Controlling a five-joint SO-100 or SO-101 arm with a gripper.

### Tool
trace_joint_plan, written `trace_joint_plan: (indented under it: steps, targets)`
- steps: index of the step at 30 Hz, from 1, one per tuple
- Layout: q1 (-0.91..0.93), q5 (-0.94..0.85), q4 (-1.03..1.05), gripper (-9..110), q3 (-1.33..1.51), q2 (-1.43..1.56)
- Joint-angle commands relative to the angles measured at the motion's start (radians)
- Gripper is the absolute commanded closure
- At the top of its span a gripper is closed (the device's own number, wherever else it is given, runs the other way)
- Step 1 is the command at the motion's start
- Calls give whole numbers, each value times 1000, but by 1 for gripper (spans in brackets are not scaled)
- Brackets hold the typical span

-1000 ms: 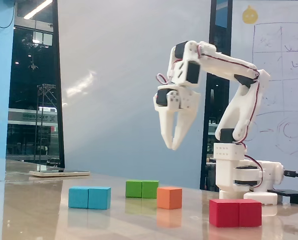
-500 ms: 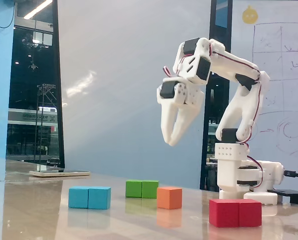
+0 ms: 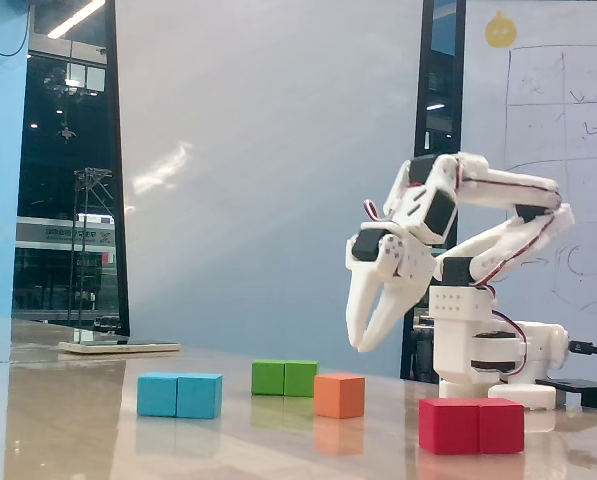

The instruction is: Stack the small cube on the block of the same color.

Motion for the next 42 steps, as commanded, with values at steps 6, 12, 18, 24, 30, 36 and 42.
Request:
trace_joint_plan:
  steps: [6,12,18,24,30,36,42]
  targets:
    - [12,-3,-74,101,121,212]
    - [12,-3,-60,101,236,368]
    - [14,-3,-54,101,357,618]
    - [11,-5,5,101,373,707]
    - [5,-21,12,101,373,706]
    - [3,-46,21,101,371,707]
    - [14,-46,98,101,348,707]
